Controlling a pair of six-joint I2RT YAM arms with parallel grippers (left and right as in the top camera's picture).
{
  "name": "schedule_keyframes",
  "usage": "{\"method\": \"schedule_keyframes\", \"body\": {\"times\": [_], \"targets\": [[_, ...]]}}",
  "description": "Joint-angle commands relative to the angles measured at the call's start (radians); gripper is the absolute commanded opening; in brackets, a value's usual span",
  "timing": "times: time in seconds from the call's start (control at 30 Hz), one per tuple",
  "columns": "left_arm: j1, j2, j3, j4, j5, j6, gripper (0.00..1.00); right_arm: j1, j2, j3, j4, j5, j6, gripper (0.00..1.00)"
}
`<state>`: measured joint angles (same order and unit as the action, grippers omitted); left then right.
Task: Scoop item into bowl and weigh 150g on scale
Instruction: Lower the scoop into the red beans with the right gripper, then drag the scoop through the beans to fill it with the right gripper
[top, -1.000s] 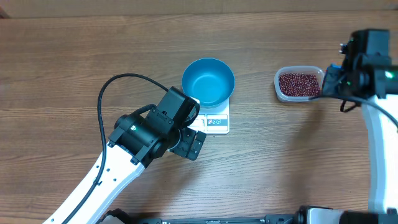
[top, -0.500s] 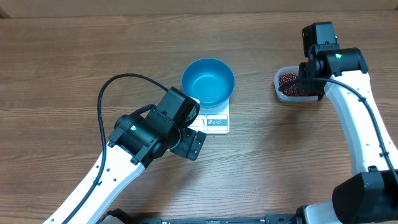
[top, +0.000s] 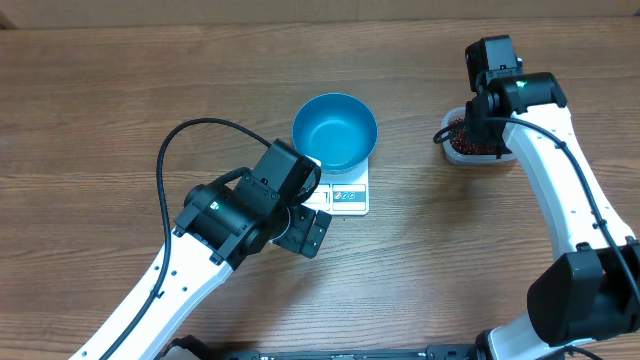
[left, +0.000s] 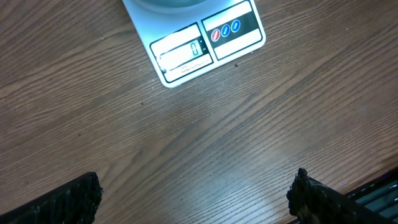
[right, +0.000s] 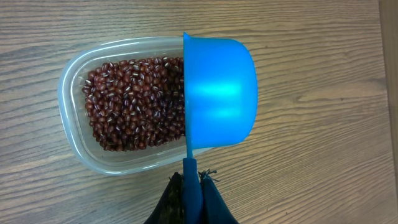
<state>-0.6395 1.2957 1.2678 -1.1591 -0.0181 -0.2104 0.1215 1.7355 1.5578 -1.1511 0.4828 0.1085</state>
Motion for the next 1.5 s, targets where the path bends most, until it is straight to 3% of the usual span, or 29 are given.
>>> {"method": "schedule_keyframes", "body": {"times": [0.0, 1.1, 1.47], "targets": [[0.006, -0.021, 0.008, 0.000, 0.008, -0.014, 0.99, 0.003, 0.011, 0.019, 0.005, 0.010, 0.014, 0.04], [0.006, -0.021, 0.008, 0.000, 0.008, -0.014, 1.00, 0.003, 0.104, 0.013, -0.007, -0.070, -0.009, 0.04], [0.006, -0.021, 0.008, 0.000, 0.008, -0.014, 1.00, 0.003, 0.129, 0.013, -0.021, -0.209, -0.040, 0.04]]}}
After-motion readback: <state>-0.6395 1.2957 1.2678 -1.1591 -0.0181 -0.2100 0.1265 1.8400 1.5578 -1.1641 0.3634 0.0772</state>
